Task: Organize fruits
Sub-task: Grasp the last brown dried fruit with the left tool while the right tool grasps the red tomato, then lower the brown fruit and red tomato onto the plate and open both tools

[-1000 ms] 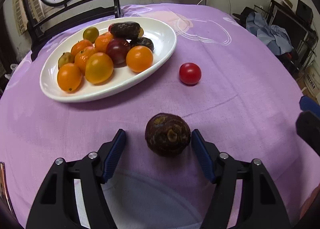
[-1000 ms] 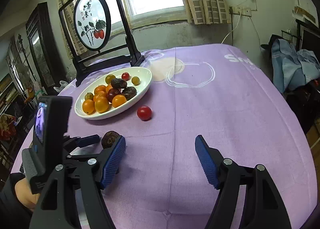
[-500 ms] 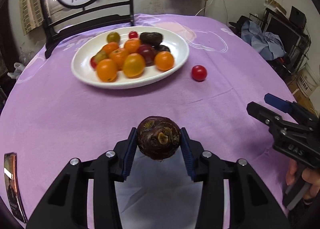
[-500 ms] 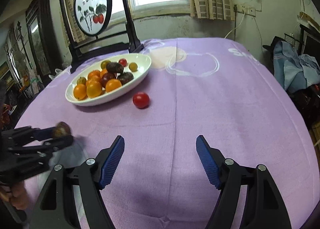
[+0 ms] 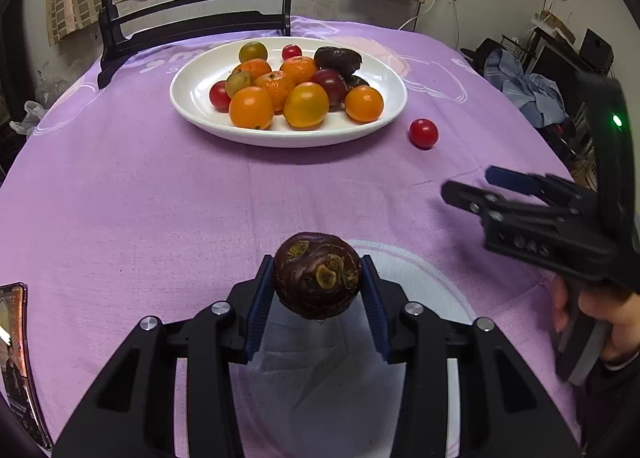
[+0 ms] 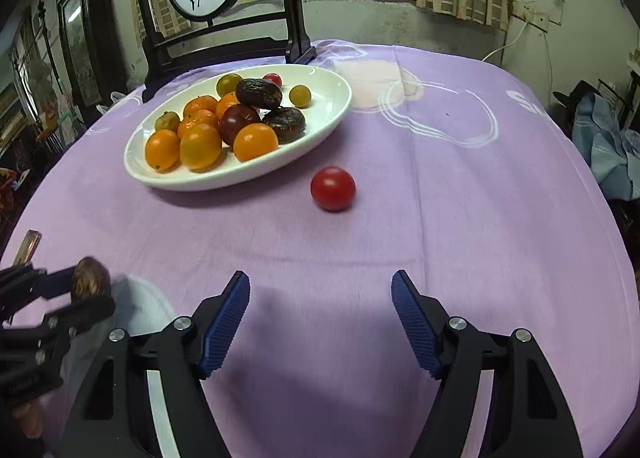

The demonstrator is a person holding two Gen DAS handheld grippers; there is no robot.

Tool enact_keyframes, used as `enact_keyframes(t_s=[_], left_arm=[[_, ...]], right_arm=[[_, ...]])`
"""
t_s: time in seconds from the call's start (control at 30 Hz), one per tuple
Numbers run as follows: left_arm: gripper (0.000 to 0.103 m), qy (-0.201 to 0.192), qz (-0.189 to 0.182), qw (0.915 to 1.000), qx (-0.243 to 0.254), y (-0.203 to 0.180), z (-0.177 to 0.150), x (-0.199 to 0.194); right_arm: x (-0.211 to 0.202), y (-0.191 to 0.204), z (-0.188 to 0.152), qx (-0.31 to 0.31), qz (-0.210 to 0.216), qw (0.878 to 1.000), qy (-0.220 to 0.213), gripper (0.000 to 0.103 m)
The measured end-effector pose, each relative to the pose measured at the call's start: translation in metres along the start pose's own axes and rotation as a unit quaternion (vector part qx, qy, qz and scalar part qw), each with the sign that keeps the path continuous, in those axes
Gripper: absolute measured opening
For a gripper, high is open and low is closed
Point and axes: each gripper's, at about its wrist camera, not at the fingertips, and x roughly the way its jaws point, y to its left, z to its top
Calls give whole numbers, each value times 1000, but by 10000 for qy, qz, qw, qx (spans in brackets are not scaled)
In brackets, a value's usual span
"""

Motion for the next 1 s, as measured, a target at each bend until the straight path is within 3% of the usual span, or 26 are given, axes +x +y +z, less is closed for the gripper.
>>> enact_keyframes(t_s=[0.2,0.37,0.47,0.67,1.0], left_arm=[[42,111,-131,9998,-90,2,0,4],[42,24,-62,9999,-111,4,3,0],[42,-27,-30,9999,-165,7,5,-1],[42,-12,59,9998,-199,11,5,2],[42,35,-78,9994,-324,8,9,-5]], right_arm=[[32,8,34,-122,-187,9996,195,49],[52,5,50,-26,-266,9994,230,44],[52,4,52,11,-405,9991,147,31],[43,-1,44,244,-331,9991,120,30],[-28,6,16,155,241,9990,-339,30]])
